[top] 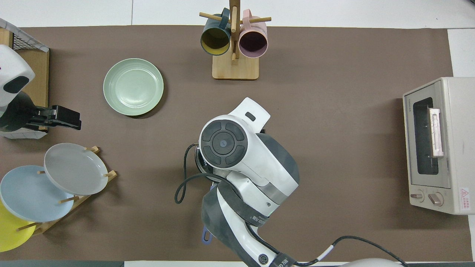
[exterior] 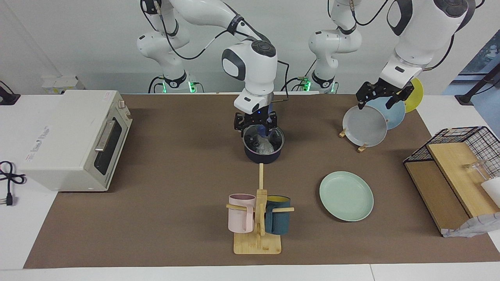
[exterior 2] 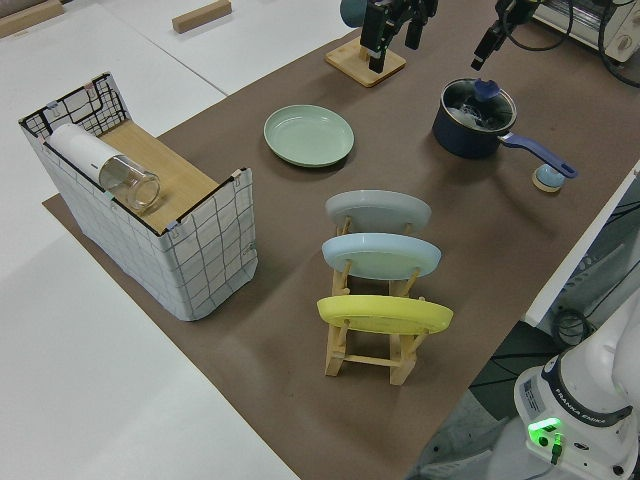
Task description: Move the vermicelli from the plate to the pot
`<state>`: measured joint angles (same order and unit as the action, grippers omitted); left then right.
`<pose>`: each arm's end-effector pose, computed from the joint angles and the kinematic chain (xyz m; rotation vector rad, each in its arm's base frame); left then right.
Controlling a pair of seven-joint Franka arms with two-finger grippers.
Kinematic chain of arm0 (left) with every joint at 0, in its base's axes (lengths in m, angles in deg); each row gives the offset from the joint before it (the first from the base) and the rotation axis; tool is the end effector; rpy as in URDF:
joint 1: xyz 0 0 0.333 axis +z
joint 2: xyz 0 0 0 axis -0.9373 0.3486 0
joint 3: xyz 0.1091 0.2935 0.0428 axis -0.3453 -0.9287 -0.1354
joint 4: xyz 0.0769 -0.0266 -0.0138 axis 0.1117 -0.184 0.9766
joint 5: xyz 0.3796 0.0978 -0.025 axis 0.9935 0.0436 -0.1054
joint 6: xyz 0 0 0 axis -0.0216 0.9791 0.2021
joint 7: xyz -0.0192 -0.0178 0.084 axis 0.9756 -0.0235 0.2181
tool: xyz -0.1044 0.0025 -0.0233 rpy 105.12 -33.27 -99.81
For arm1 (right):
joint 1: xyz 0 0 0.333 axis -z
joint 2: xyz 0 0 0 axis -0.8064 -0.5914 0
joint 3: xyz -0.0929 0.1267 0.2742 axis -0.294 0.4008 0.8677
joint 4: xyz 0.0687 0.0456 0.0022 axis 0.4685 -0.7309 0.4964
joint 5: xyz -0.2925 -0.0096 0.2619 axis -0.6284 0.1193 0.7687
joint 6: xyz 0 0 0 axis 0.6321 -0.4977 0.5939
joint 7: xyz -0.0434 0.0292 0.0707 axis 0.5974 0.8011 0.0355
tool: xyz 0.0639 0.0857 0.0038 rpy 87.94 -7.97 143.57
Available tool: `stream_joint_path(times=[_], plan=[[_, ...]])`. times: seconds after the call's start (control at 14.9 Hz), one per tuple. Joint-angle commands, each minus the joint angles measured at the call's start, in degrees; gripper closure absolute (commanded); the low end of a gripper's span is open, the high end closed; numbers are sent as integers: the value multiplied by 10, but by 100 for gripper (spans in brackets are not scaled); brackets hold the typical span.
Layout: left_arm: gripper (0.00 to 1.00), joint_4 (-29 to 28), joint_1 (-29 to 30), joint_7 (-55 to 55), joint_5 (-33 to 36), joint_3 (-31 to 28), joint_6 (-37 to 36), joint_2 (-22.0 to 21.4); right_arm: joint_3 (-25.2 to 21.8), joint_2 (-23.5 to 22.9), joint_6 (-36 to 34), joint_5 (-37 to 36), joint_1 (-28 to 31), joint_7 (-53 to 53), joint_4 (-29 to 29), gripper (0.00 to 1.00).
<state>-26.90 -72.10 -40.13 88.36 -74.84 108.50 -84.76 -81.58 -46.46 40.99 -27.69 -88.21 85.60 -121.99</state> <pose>0.5323 -0.0768 0.6049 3.1343 -0.1150 -0.0899 0.5098 0.4040 0.4398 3.0679 0.1009 0.2129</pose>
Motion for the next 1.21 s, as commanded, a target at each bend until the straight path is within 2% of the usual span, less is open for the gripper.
stream_joint_path(times=[0.0, 0.4, 0.6, 0.87, 1.01, 1.14], plan=[[0, -7, 9, 1, -9, 4, -2, -11, 3, 10, -20, -1, 27, -13, -3, 0], [0, -7, 9, 1, -9, 4, -2, -11, 2, 60, -117, 3, 115, -73, -2, 0], [0, -7, 9, 1, -9, 4, -2, -11, -1, 92, -161, 54, 184, -143, 0, 0], [0, -7, 9, 1, -9, 4, -2, -11, -5, 161, -234, 57, 255, -215, 1, 0], [0, -7, 9, 1, -9, 4, -2, -11, -38, 200, -276, 61, 271, -310, 1, 0], [0, -7, 9, 1, -9, 4, -2, -11, -64, 214, -309, 78, 287, -381, -3, 0]])
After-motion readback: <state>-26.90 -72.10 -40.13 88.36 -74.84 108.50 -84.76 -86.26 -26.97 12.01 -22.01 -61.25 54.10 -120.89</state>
